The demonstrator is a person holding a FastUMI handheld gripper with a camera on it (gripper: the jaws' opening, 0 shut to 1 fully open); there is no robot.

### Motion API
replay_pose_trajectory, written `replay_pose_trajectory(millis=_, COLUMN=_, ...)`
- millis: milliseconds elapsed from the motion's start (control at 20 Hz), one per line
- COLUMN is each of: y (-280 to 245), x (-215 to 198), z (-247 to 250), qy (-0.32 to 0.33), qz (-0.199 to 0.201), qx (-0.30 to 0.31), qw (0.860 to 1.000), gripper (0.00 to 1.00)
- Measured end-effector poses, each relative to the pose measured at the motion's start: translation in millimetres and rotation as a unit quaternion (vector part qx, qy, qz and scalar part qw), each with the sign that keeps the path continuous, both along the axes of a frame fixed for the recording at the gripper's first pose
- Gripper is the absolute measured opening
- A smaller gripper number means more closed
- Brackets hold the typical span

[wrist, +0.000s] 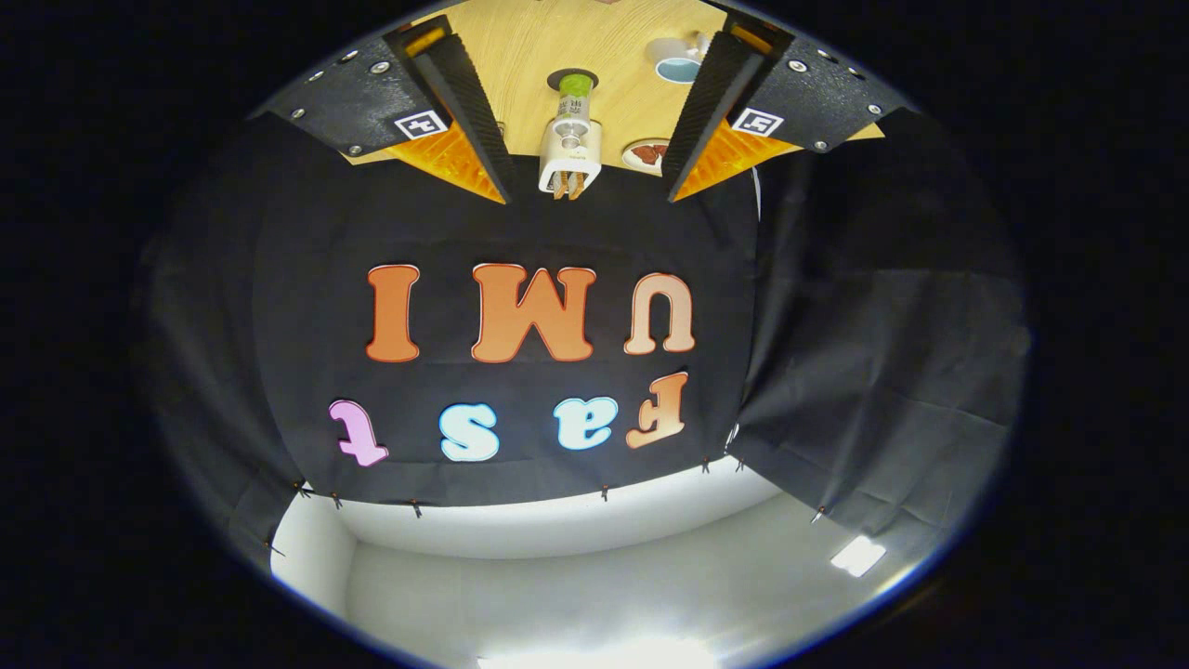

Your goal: Take the bottle from table, then pour the juice into the cup, finally place the bottle on the coaster

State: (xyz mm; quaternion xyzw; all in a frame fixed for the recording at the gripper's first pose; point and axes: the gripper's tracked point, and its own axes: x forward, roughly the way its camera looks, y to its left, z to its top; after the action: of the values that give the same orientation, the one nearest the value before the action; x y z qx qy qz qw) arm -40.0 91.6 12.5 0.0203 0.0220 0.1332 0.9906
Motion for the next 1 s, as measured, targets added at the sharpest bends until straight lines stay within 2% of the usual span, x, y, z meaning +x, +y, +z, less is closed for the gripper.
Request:
replay_pose_trajectory(millis=300, y=-27, x=-17, z=26, qy=-0.019, qz=-0.018, qx=0.008, qw=1.0, gripper=0.95)
replay_pose_trajectory(millis=700, y=-36, x=-24, z=46, qy=-0.046, qz=-0.032, qx=0.007, qw=0.998, gripper=0.96)
replay_pose_trajectory(millis=1000, y=-28, x=-28, z=51, qy=-0.064, qz=-0.025, qx=0.006, qw=0.998, gripper=0.96)
